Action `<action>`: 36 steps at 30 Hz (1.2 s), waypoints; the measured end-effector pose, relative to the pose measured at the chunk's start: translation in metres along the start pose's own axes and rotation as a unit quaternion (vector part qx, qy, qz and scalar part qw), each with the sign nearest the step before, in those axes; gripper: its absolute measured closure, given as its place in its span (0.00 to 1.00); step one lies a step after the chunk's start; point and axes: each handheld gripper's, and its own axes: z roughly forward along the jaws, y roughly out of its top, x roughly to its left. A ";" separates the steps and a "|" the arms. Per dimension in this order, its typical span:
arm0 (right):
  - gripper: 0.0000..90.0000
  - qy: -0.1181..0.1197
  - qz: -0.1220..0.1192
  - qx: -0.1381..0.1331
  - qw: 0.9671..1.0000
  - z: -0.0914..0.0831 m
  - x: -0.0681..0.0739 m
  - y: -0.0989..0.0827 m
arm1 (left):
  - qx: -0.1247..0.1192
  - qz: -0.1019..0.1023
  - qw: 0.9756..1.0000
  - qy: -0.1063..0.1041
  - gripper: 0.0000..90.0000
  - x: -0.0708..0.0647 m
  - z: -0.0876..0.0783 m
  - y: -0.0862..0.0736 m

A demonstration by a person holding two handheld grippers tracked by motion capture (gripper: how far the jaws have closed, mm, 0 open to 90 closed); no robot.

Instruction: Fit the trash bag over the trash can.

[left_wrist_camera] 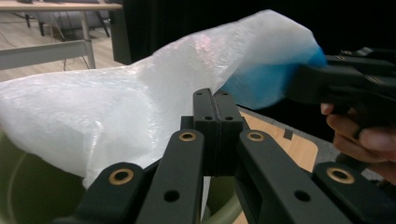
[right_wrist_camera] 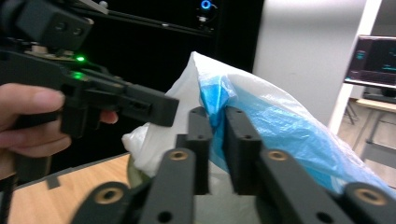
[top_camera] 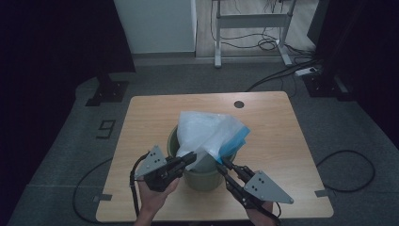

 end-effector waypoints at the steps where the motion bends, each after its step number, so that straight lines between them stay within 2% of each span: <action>1: 0.64 -0.002 -0.006 -0.007 1.000 -0.005 0.002 -0.001 | -0.012 -0.017 1.000 -0.006 1.00 0.005 -0.007 -0.001; 3: 0.58 -0.005 -0.005 -0.016 1.000 -0.010 0.003 -0.002 | -0.024 -0.033 0.999 -0.011 1.00 0.010 -0.014 -0.001; 4: 0.58 -0.005 -0.005 -0.016 1.000 -0.010 0.003 -0.002 | -0.024 -0.033 0.999 -0.011 1.00 0.010 -0.014 -0.001; 6: 0.55 -0.013 0.000 -0.020 1.000 -0.018 0.003 -0.006 | -0.033 -0.045 0.998 -0.012 1.00 0.015 -0.022 -0.001; 8: 0.54 -0.019 0.002 -0.019 1.000 -0.022 0.001 -0.008 | -0.040 -0.052 0.998 -0.004 1.00 0.020 -0.030 -0.001; 14: 0.54 -0.030 0.013 -0.006 0.999 -0.026 -0.007 -0.016 | -0.052 -0.066 0.996 0.004 1.00 0.026 -0.039 -0.003; 19: 0.54 -0.051 0.028 0.024 0.998 -0.019 -0.018 -0.027 | -0.053 -0.073 0.996 0.009 1.00 0.031 -0.042 -0.007; 24: 0.54 -0.061 0.033 0.039 0.997 -0.016 -0.025 -0.035 | -0.058 -0.076 0.995 0.013 1.00 0.035 -0.047 -0.010; 28: 0.54 -0.061 0.031 0.045 0.997 -0.012 -0.028 -0.033 | -0.068 -0.082 0.994 0.017 1.00 0.039 -0.055 -0.010; 32: 0.53 -0.066 0.035 0.051 0.996 -0.001 -0.038 -0.028 | -0.074 -0.088 0.993 0.021 1.00 0.043 -0.062 -0.011; 36: 0.53 -0.071 0.035 0.056 0.995 0.005 -0.043 -0.028 | -0.084 -0.100 0.991 0.021 1.00 0.048 -0.069 -0.013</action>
